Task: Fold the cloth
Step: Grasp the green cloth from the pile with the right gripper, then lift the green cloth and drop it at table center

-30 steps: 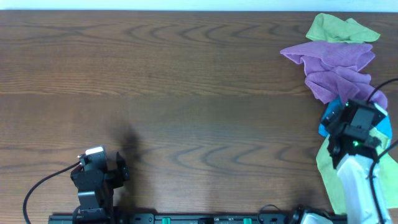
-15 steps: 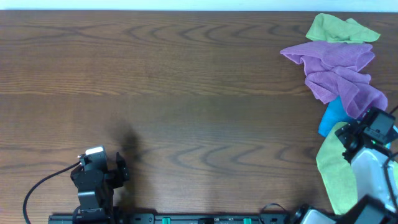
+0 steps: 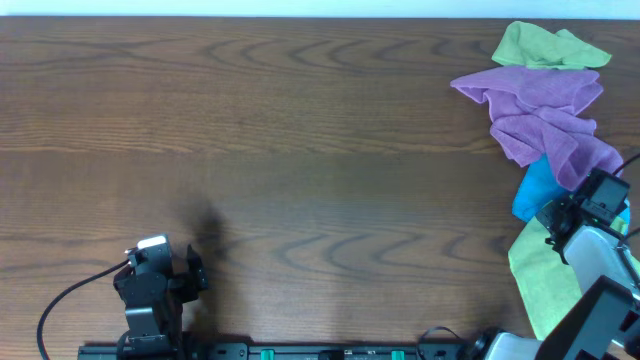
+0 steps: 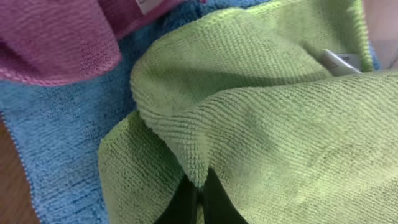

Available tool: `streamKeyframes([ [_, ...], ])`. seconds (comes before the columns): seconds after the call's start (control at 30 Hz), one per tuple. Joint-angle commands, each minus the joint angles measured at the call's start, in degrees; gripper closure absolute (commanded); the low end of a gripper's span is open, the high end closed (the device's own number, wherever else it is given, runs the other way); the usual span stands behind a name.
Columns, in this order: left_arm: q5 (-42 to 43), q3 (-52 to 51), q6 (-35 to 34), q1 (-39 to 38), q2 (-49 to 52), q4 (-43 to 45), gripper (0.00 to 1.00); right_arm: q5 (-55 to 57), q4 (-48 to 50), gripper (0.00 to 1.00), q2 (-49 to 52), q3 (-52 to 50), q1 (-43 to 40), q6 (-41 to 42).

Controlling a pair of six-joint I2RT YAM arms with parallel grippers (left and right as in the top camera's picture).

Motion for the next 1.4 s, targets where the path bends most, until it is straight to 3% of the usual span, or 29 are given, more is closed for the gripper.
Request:
streamKeyframes([
  [0.0, -0.5, -0.6, -0.2, -0.2, -0.1, -0.5, 0.05, -4.2, 0.1, 0.99, 0.1, 1.5, -0.3, -0.3],
  [0.3, -0.5, -0.6, -0.2, -0.2, -0.1, -0.5, 0.05, -32.3, -0.5, 0.99, -8.9, 10.6, 3.3, -3.3],
  [0.5, -0.5, -0.6, -0.2, -0.2, -0.1, -0.5, 0.05, -46.4, 1.1, 0.99, -12.7, 17.1, 15.9, -1.2],
  [0.7, -0.5, -0.6, -0.2, -0.2, -0.1, -0.5, 0.05, -51.1, 14.6, 0.99, -12.7, 20.6, 37.3, 3.4],
  [0.83, -0.5, -0.6, -0.2, -0.2, -0.1, -0.5, 0.05, -51.9, 11.9, 0.99, -13.0, 24.0, 37.3, 3.0],
  [0.9, -0.5, -0.6, -0.2, -0.2, -0.1, -0.5, 0.05, -46.8, 7.4, 0.99, -12.9, 24.0, 34.3, 2.7],
  [0.93, -0.5, -0.6, -0.2, -0.2, -0.1, -0.5, 0.05, -41.8, 3.4, 0.67, -12.6, 24.0, 32.4, 2.8],
  [0.97, -0.5, -0.6, -0.2, -0.2, -0.1, -0.5, 0.05, -37.3, -0.4, 0.10, -12.2, 24.0, 30.6, 2.8],
  [1.0, -0.5, -0.6, -0.2, -0.2, -0.1, -0.5, 0.05, -34.8, -3.8, 0.01, -11.2, 24.0, 28.8, 2.7],
  [1.3, -0.5, -0.6, -0.2, -0.2, -0.1, -0.5, 0.04, -41.5, -9.9, 0.01, -4.8, 23.7, 27.9, -5.2],
  [1.33, -0.5, -0.6, -0.2, -0.2, -0.1, -0.5, 0.05, -41.7, -9.5, 0.04, -4.3, 23.6, 28.5, -5.2],
  [1.37, -0.5, -0.6, -0.2, -0.2, -0.1, -0.5, 0.05, -41.7, -9.4, 0.13, -3.7, 23.5, 29.2, -5.7],
])
